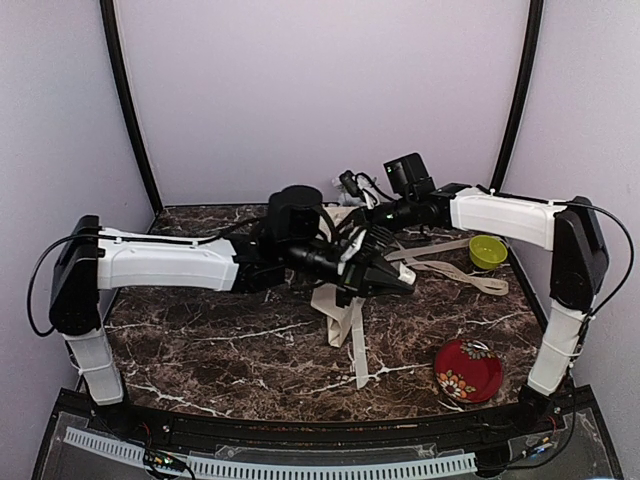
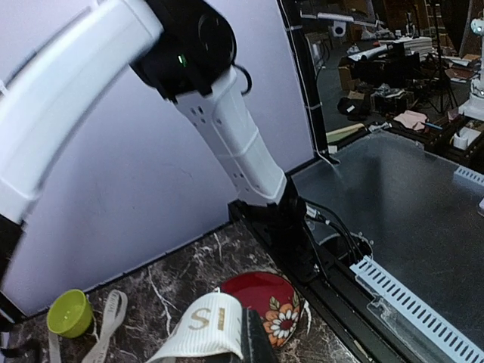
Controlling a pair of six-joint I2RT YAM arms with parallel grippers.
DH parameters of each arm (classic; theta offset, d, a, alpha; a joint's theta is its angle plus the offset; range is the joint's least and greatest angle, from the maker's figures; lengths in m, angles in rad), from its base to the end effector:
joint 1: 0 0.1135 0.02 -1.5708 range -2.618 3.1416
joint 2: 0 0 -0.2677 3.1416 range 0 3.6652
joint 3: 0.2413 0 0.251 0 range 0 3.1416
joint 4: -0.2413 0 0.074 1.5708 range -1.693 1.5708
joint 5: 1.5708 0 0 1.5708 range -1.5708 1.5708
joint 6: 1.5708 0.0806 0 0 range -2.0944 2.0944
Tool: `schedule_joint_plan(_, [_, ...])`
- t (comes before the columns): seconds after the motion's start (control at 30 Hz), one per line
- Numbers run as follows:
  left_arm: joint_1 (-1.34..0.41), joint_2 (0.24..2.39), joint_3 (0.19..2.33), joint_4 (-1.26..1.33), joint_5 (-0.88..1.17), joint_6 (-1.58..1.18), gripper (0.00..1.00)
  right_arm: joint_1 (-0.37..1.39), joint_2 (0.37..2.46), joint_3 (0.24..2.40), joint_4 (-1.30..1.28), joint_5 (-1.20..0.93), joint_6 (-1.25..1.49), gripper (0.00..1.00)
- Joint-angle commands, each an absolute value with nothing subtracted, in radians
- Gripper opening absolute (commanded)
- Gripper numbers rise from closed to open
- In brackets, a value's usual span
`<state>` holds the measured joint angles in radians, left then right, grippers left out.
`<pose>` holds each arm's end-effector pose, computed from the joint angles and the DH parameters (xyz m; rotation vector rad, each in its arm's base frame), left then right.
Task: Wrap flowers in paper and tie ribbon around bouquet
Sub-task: Cross the half-tied ribbon over the folded bouquet.
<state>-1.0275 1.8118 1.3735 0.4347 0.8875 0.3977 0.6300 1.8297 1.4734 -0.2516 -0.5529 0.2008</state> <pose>0.1817 -0.4217 0.3239 1.5580 0.6880 -1.1707 0.3427 0.3022 0.2620 -0.8058 2.1295 1.0595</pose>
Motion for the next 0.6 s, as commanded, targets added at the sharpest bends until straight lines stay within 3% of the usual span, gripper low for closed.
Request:
schedule_joint_plan(0.0, [-1.048, 1.935, 1.45, 0.279, 0.895, 0.523, 0.0, 0.633, 1.815, 1.468, -0.246, -0.593, 0.158, 0.0])
schedule_joint_plan(0.1, [-1.07, 2.011, 1.474, 0.215, 0.856, 0.596, 0.0, 0.634, 1.808, 1.471, -0.275, -0.583, 0.133, 0.0])
schedule_joint_plan(0.27, [-1.129, 2.126, 1.57, 0.092, 0.615, 0.697, 0.0, 0.634, 1.793, 1.465, -0.291, -0.582, 0.117, 0.0])
schedule_joint_plan(0.3, [-1.137, 2.131, 1.569, 0.095, 0.57, 0.703, 0.04, 0.635, 1.788, 1.461, -0.291, -0.581, 0.117, 0.0])
schedule_joint_plan(0.47, [-1.154, 2.125, 1.6, 0.015, 0.443, 0.744, 0.66, 0.634, 1.77, 1.447, -0.298, -0.578, 0.114, 0.0])
schedule_joint_plan(0.57, [-1.17, 2.09, 1.631, -0.064, 0.338, 0.784, 0.85, 0.634, 1.764, 1.443, -0.299, -0.578, 0.115, 0.0])
